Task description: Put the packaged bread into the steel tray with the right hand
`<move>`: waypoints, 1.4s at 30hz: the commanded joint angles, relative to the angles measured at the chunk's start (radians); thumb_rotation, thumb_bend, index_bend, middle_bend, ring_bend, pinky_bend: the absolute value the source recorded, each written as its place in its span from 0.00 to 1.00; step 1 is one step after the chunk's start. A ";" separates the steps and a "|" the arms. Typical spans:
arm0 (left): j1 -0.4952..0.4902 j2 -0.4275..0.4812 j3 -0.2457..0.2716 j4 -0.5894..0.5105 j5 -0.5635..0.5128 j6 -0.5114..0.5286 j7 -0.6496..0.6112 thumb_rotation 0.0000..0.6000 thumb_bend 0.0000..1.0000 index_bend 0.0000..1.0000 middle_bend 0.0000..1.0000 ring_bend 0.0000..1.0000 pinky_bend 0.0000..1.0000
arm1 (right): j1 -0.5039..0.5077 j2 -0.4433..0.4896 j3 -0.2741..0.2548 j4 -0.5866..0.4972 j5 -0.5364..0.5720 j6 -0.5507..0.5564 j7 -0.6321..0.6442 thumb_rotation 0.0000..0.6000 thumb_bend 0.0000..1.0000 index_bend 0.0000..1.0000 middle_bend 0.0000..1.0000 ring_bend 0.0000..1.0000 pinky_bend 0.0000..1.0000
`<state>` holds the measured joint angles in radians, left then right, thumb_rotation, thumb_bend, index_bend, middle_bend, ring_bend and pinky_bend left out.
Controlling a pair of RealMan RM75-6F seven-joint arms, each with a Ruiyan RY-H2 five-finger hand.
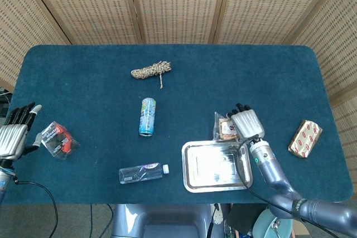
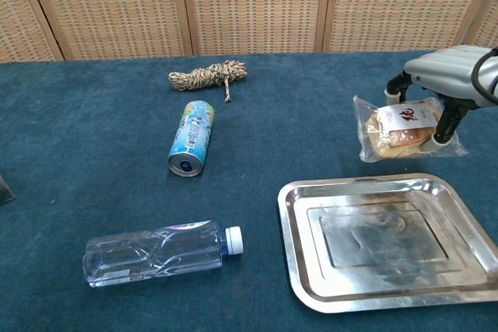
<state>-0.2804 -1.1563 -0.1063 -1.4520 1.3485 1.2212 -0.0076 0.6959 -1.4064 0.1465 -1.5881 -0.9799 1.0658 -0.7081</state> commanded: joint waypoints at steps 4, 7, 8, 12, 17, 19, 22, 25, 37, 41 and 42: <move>-0.017 0.002 -0.001 -0.002 0.015 -0.010 -0.002 1.00 0.50 0.00 0.00 0.00 0.00 | -0.038 0.017 -0.026 -0.118 0.027 0.106 -0.086 1.00 0.15 0.49 0.36 0.16 0.26; -0.023 0.003 0.000 -0.002 0.021 -0.013 -0.004 1.00 0.50 0.00 0.00 0.00 0.00 | -0.050 0.012 -0.038 -0.147 0.024 0.138 -0.106 1.00 0.15 0.49 0.36 0.16 0.26; -0.024 0.004 0.001 -0.002 0.022 -0.013 -0.005 1.00 0.50 0.00 0.00 0.00 0.00 | -0.055 0.009 -0.042 -0.156 0.020 0.150 -0.111 1.00 0.15 0.49 0.36 0.16 0.26; -0.026 0.005 0.003 -0.002 0.030 -0.009 -0.009 1.00 0.50 0.00 0.00 0.00 0.00 | -0.070 0.003 -0.057 -0.177 0.004 0.183 -0.125 1.00 0.15 0.49 0.36 0.16 0.26; -0.025 0.008 0.007 -0.002 0.040 0.001 -0.019 1.00 0.50 0.00 0.00 0.00 0.00 | -0.093 -0.004 -0.074 -0.213 -0.017 0.233 -0.153 1.00 0.15 0.49 0.36 0.16 0.27; -0.026 0.009 0.009 -0.002 0.046 0.005 -0.022 1.00 0.50 0.00 0.00 0.00 0.00 | -0.101 -0.007 -0.080 -0.226 -0.025 0.252 -0.165 1.00 0.15 0.49 0.36 0.16 0.27; -0.028 0.009 0.012 -0.002 0.056 0.008 -0.028 1.00 0.50 0.00 0.00 0.00 0.00 | -0.118 -0.015 -0.090 -0.247 -0.041 0.285 -0.178 1.00 0.15 0.49 0.36 0.16 0.27; -0.032 0.005 0.015 0.002 0.064 0.009 -0.030 1.00 0.50 0.00 0.00 0.00 0.00 | -0.135 -0.024 -0.102 -0.263 -0.061 0.313 -0.189 1.00 0.15 0.49 0.36 0.16 0.27; -0.038 -0.011 0.035 0.022 0.113 0.025 -0.050 1.00 0.50 0.00 0.00 0.00 0.00 | -0.226 -0.103 -0.187 -0.307 -0.169 0.438 -0.272 1.00 0.15 0.49 0.36 0.16 0.27; -0.037 -0.013 0.041 0.028 0.131 0.039 -0.062 1.00 0.50 0.00 0.00 0.00 0.00 | -0.253 -0.133 -0.201 -0.306 -0.191 0.463 -0.304 1.00 0.15 0.49 0.36 0.16 0.27; -0.037 -0.014 0.042 0.030 0.134 0.041 -0.065 1.00 0.50 0.00 0.00 0.00 0.00 | -0.259 -0.140 -0.203 -0.307 -0.194 0.468 -0.313 1.00 0.15 0.49 0.36 0.16 0.27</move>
<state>-0.3177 -1.1696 -0.0655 -1.4234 1.4813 1.2608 -0.0710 0.4449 -1.5379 -0.0518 -1.8941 -1.1681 1.5274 -1.0115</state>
